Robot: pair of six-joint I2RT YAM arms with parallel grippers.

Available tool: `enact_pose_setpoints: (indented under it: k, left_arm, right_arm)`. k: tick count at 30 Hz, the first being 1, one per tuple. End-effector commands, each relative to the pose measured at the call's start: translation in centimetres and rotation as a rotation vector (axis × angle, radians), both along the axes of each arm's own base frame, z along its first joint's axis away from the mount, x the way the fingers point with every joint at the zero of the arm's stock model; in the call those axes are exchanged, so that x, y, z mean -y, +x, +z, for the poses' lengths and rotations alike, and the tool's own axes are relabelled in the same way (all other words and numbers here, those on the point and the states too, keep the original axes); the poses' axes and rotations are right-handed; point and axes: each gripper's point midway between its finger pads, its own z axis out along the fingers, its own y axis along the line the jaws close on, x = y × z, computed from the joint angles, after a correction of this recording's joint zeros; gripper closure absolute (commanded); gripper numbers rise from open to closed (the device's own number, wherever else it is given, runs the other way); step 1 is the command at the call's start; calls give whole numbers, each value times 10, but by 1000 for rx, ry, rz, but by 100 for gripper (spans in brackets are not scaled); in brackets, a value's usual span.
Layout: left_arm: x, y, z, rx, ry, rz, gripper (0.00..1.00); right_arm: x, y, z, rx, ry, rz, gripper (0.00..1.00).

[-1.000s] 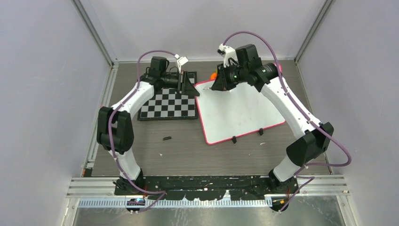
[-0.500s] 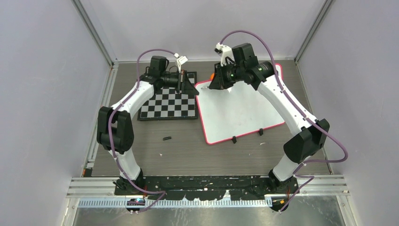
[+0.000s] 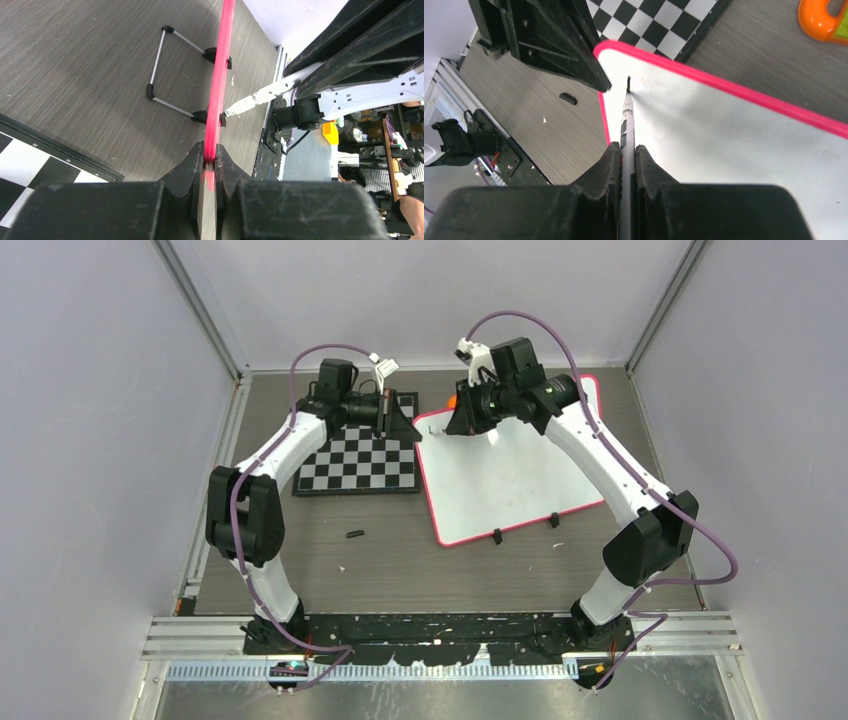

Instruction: Write a sentence on the whiteboard

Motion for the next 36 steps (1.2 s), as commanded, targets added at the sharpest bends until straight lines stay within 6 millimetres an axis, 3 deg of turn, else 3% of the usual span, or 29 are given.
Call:
enact_pose_setpoints:
  k: [1, 12, 18, 24, 36]
  left_arm:
    - [2, 1, 20, 55, -29, -19, 100]
    - [2, 0, 19, 56, -29, -20, 100]
    - [3, -1, 20, 58, -31, -24, 100]
    - [4, -4, 22, 63, -33, -31, 100]
    - [5, -5, 23, 69, -33, -31, 100]
  right_arm:
    - [4, -6, 4, 39, -4, 3, 100]
    - [4, -30, -13, 3, -29, 43, 100]
    - [1, -31, 12, 45, 4, 59, 100]
    - [3, -21, 37, 124, 27, 24, 100]
    - [8, 2, 27, 139, -23, -60, 100]
